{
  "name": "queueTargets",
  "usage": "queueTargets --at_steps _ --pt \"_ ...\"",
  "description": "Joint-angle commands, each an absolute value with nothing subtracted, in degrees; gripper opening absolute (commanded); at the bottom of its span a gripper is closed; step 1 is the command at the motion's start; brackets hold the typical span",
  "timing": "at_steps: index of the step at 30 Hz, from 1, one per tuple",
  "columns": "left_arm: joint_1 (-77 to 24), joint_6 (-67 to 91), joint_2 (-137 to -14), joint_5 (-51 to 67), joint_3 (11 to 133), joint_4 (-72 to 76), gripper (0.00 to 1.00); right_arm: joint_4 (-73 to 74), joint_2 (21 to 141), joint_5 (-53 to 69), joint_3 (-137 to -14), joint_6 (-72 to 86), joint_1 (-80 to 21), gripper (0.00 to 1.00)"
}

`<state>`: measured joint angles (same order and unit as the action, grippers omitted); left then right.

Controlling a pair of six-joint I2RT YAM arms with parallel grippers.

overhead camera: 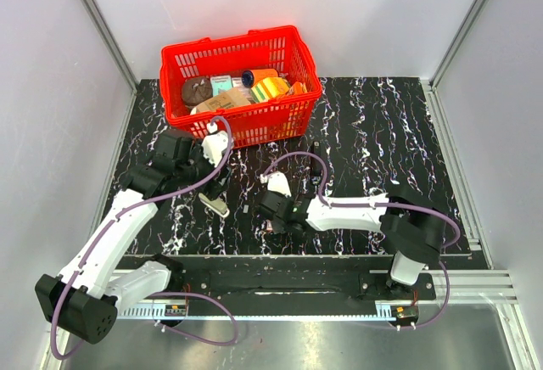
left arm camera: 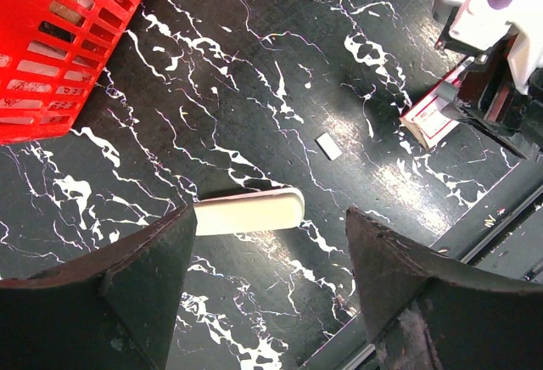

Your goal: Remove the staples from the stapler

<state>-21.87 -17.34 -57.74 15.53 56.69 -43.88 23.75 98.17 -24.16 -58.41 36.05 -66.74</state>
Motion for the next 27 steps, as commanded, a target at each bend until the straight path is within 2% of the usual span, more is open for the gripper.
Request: queueTargets --at_steps 1,7,10,19,22,27 --pt "-21.5 -17.1 -56.9 14.6 56.5 -42.5 0.76 24.1 99.4 -23.4 -61.3 36.0 -67.1 0.41" --pt "-21.5 -17.2 -56.9 14.3 56.3 -42.5 0.76 24.7 100.6 -23.7 -62.2 36.0 -67.1 0.22" --pt "-21.5 -17.2 -56.8 14.4 56.1 -42.5 0.76 25.1 100.4 -24.3 -62.7 35.9 -67.2 0.15" --pt "-21.6 -18.5 -56.4 17.3 54.8 -42.0 0.75 24.0 94.3 -24.6 -65.7 33.6 -66.6 0.13" --pt "-21.5 -20.5 -54.4 19.2 52.7 -39.1 0.75 20.8 91.1 -17.5 -64.2 35.2 -63.9 0.13" --pt "-21.5 -22.9 -52.5 21.7 52.6 -37.7 0.75 7.1 84.0 4.3 -54.8 43.9 -52.2 0.13"
